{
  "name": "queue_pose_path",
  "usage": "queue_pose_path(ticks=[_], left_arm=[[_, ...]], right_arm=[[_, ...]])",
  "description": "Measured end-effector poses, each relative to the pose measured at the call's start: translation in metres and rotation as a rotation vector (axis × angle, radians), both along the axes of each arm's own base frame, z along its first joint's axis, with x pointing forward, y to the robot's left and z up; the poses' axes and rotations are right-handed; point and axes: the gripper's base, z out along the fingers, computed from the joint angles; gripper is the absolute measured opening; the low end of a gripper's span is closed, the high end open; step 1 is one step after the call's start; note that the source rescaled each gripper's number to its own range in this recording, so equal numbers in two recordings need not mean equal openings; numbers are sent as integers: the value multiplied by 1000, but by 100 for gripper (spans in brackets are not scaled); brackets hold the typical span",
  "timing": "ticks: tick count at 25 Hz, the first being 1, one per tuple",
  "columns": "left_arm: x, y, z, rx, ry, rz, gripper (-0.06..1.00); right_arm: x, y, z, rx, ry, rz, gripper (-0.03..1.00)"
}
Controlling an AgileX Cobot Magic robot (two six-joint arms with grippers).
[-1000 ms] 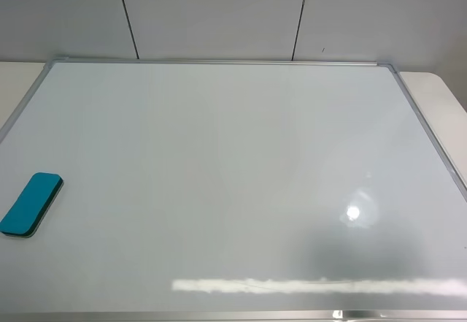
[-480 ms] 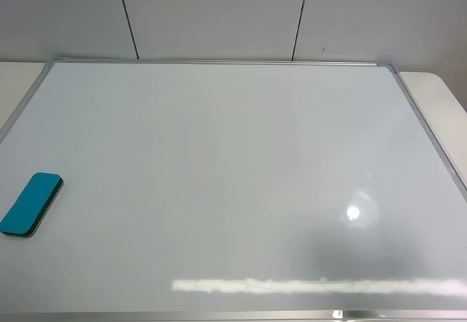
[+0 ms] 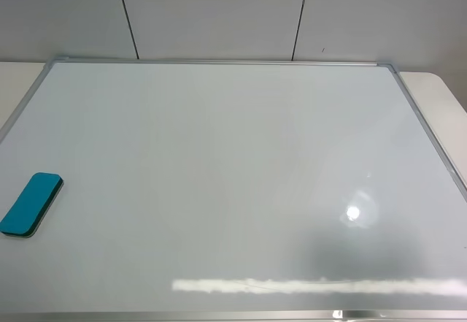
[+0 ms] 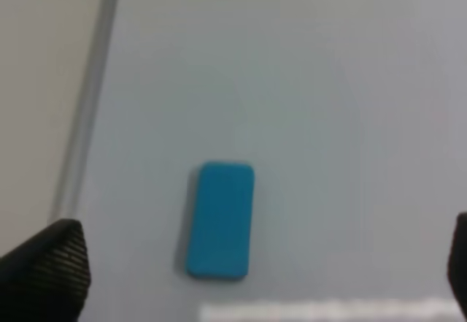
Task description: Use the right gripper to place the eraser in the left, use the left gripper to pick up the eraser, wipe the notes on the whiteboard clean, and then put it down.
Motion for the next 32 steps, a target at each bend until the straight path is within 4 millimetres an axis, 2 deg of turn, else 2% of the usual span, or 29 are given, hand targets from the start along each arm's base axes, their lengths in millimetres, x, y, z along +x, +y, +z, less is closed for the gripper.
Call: queue_pose_path(ticks=[9,15,32], left_arm=[[1,1,0,-8,-4,21,100],[1,0,0,-9,-4,104,100],[1,0,0,-7,-4,111,100]], right_arm=[[0,0,0,0,0,0,99],[0,0,0,0,0,0,99],[0,0,0,0,0,0,99]])
